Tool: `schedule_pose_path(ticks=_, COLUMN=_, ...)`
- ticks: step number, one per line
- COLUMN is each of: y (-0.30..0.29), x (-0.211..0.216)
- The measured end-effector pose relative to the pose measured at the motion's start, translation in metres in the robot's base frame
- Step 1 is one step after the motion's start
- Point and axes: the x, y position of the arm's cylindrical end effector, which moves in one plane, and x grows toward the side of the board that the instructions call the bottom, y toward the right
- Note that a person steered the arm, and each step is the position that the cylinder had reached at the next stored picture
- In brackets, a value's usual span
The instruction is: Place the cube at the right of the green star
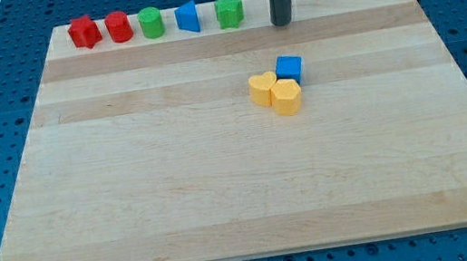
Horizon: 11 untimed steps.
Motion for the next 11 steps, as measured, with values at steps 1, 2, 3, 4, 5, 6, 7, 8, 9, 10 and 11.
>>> schedule_pose_path(ticks=1, y=0.020, x=0.035)
schedule_pose_path(ticks=2, y=0.041, x=0.065)
schedule_pose_path(ticks=3, y=0.043, x=0.106)
schedule_pose_path(ticks=4, y=0.043, x=0.141)
schedule_pose_path(ticks=5, y=0.026, x=0.147)
schedule_pose_path(ticks=6, y=0.001, x=0.147)
schedule_pose_path(ticks=7, y=-0.014, x=0.143)
schedule_pose_path(ticks=8, y=-0.017, x=0.133)
schedule_pose_path(ticks=9, y=-0.013, x=0.116)
schedule_pose_path(ticks=10, y=-0.013, x=0.089)
schedule_pose_path(ticks=11, y=-0.013, x=0.065)
